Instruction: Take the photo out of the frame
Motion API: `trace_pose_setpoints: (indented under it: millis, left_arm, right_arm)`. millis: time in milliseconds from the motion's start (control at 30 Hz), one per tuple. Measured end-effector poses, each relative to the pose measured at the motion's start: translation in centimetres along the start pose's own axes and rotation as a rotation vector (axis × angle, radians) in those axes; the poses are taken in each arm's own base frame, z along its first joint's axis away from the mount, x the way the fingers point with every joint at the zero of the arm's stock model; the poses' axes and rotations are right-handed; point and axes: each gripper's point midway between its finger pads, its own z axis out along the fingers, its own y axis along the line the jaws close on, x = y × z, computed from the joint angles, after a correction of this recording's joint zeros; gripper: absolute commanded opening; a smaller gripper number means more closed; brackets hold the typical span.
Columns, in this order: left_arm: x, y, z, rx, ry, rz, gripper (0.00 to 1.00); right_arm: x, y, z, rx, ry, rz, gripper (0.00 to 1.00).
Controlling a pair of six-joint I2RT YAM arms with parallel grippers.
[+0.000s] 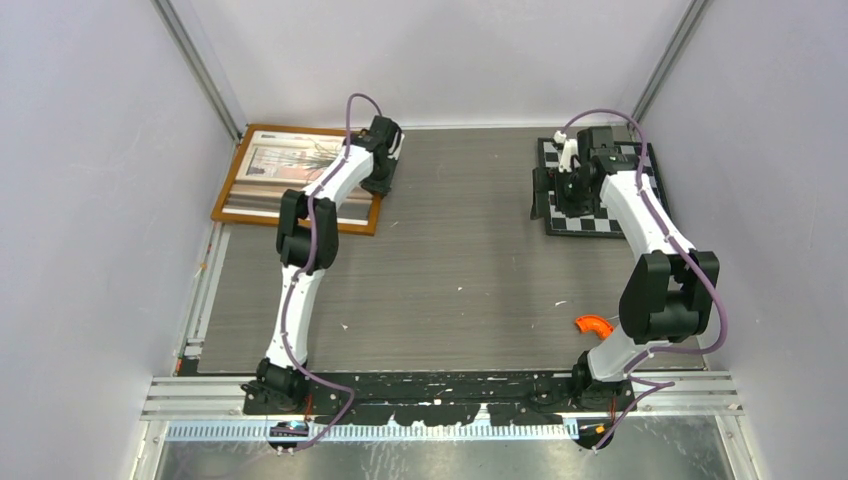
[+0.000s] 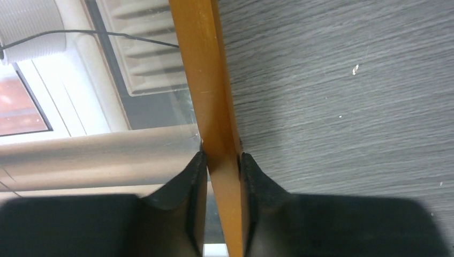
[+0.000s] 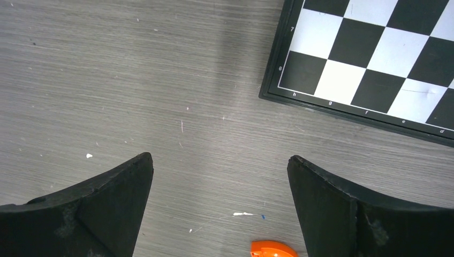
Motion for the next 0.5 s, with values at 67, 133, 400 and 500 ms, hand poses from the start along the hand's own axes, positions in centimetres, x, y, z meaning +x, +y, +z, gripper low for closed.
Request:
trace_pose_setpoints:
  millis: [67,133,400,500]
  left_arm:
    - [0.2,-0.3,-0.1,0.002,-0.007,0.005,0.01]
    - [0.7,-0.7,-0.4,0.007,-0.006,0.004,0.0]
    - [5.5,-5.4,-3.1,0.062,0.036,0.142,0.0]
    - [7.9,-8.3,-4.6,0.101,0.053,0.245,0.0]
  right_arm:
    - [-0.4,-0.1,-0.1,-0.005,-0.009,0.016,1.0]
    - [-0.8,-0.5,-0.2,-0.012,-0.016,0.042,1.0]
    - [-1.6,-2.9,-0.7,-0.018,-0.027,0.163,1.0]
    - [-1.5,-2.8,-0.7,-0.034,-0.02,0.186,1.0]
